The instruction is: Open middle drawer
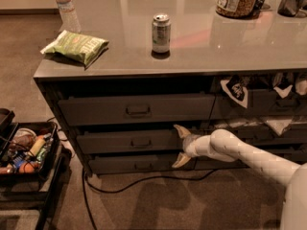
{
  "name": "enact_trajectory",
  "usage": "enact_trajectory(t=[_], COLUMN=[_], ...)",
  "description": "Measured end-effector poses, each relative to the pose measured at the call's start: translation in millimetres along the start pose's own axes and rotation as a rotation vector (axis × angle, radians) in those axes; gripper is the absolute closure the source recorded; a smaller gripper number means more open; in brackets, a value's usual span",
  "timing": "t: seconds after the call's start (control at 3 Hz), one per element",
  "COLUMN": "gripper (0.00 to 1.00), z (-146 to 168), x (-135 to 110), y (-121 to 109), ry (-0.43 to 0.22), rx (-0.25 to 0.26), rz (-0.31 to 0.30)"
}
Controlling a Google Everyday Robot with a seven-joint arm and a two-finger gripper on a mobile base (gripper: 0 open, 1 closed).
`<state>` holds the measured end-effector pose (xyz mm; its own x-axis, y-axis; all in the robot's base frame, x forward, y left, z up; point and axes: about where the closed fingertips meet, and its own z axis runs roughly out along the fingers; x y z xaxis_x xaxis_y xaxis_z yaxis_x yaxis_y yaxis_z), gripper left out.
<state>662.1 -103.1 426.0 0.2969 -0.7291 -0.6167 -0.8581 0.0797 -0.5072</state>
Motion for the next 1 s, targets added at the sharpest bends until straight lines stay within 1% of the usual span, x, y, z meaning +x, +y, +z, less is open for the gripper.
enact_trajectory(t=[0.33, 1.0], gripper=[0.0, 0.0], z=[0, 13], x=[4, 10], y=[-7, 3], ry=[0.018, -0.021], rx=[0.031, -0.007], rz=[0.002, 0.032])
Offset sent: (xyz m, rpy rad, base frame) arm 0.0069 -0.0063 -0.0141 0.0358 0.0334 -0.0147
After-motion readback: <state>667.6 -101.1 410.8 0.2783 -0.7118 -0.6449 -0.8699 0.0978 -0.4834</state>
